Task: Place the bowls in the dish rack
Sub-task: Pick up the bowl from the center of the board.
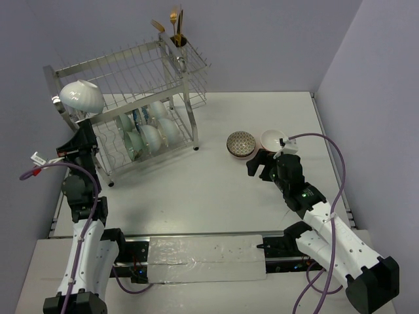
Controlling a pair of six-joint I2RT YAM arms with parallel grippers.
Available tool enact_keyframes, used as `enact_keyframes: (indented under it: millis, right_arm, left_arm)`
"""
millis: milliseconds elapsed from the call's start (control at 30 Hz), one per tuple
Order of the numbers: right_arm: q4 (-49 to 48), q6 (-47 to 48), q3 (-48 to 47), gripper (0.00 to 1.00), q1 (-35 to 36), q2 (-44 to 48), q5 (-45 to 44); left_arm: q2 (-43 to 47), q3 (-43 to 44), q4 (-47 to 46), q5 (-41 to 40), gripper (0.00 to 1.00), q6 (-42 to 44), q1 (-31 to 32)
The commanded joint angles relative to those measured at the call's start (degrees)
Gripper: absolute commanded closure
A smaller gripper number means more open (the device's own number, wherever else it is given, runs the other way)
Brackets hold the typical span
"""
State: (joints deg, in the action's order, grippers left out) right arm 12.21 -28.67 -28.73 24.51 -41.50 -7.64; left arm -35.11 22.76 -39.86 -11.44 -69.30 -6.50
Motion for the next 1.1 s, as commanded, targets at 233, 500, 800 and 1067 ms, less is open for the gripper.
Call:
enact_keyframes:
  millis: [233,500,800,1067]
  right_arm:
    - [-3.07,0.63,-0.01,0.05,0.36,0.27,-0.1]
    - [-3.86,0.98,0.17,0.06,0.27,0.01,0.61]
    - [-4.12,1.51,0.25,0.06,0.27,-0.08,0.87]
    - [-4.65,1.42,0.43,0.07,0.27,-0.78,0.78]
  left_arm:
    - [8.48,8.69,24.1,1.51,0.52,10.29,-0.09]
    - [5.5,26.0,43.53,4.49,0.32,30.15,0.87]
    - [-8.38,48.33,54.62,8.71,0.15,48.45,0.97]
    - [-18.75,57.12,52.78,9.07,0.12,51.37,0.88]
